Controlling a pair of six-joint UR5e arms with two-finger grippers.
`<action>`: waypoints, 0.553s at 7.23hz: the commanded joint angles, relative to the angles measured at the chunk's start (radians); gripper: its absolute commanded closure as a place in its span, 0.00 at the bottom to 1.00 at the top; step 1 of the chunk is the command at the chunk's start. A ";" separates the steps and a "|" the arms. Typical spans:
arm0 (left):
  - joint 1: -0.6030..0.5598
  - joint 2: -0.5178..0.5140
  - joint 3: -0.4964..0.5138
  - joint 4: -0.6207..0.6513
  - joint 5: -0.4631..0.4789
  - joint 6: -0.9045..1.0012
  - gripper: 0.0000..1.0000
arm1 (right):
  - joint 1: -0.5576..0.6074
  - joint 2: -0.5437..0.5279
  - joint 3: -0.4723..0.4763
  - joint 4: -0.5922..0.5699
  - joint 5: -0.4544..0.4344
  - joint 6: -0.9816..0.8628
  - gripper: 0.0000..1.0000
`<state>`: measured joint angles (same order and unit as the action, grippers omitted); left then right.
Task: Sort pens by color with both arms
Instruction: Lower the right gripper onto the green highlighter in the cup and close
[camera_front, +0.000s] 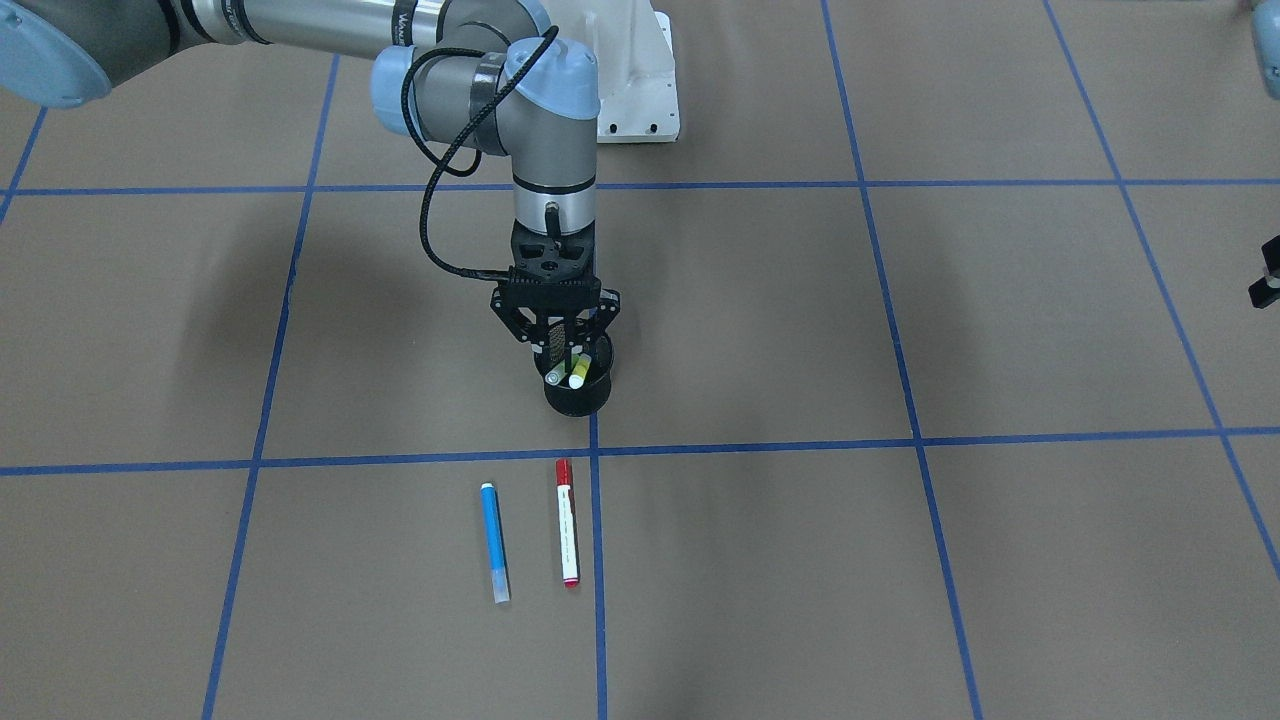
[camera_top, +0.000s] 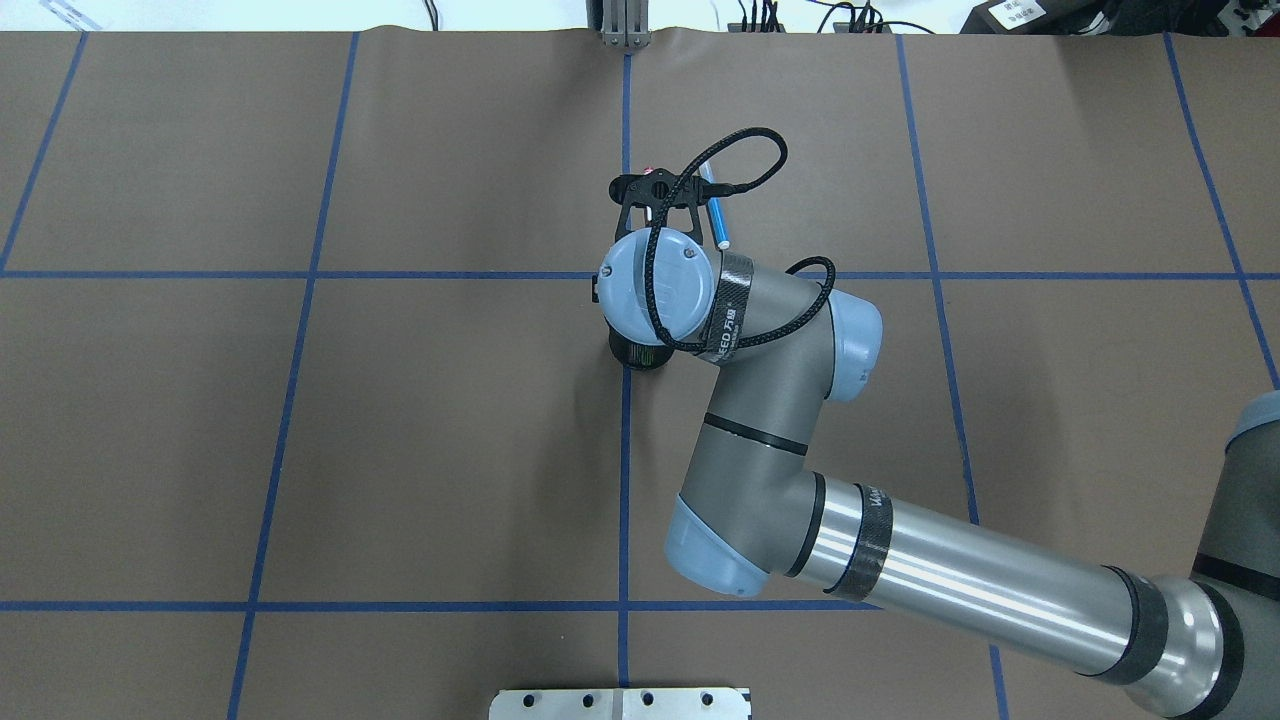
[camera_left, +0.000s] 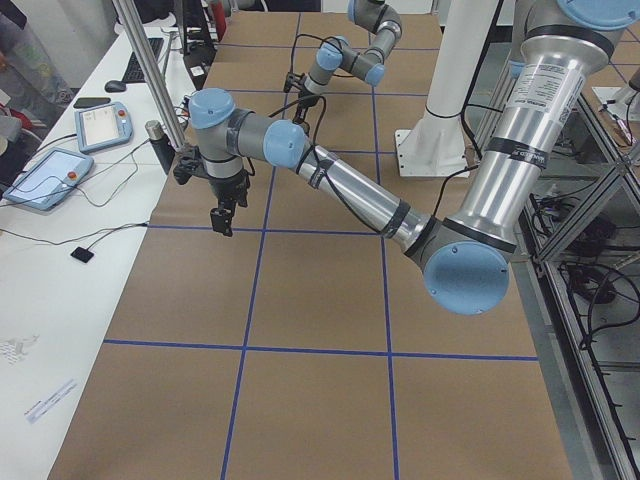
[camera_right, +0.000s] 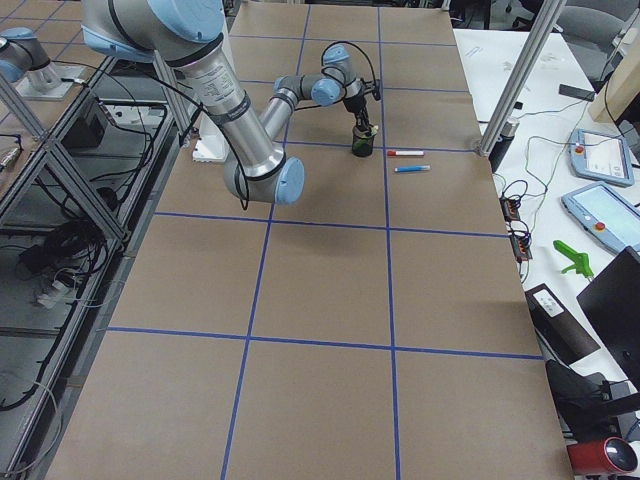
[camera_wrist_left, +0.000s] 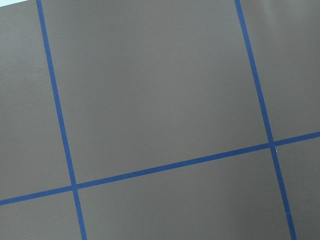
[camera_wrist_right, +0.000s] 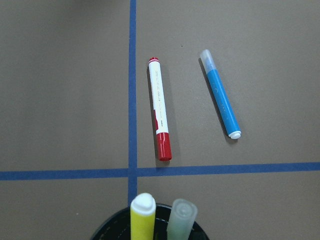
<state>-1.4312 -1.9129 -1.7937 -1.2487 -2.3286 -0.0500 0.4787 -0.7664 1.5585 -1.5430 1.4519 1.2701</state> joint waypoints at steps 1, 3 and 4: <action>0.000 0.000 -0.001 0.000 0.000 -0.001 0.01 | 0.006 0.002 0.000 0.027 -0.004 0.000 0.70; 0.000 0.000 -0.003 0.000 0.000 -0.001 0.01 | 0.014 0.001 -0.011 0.026 -0.004 0.020 0.70; 0.000 0.000 -0.003 0.000 0.000 0.001 0.01 | 0.015 0.001 -0.014 0.027 -0.004 0.023 0.70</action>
<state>-1.4312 -1.9129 -1.7959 -1.2486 -2.3286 -0.0499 0.4906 -0.7652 1.5501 -1.5173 1.4482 1.2845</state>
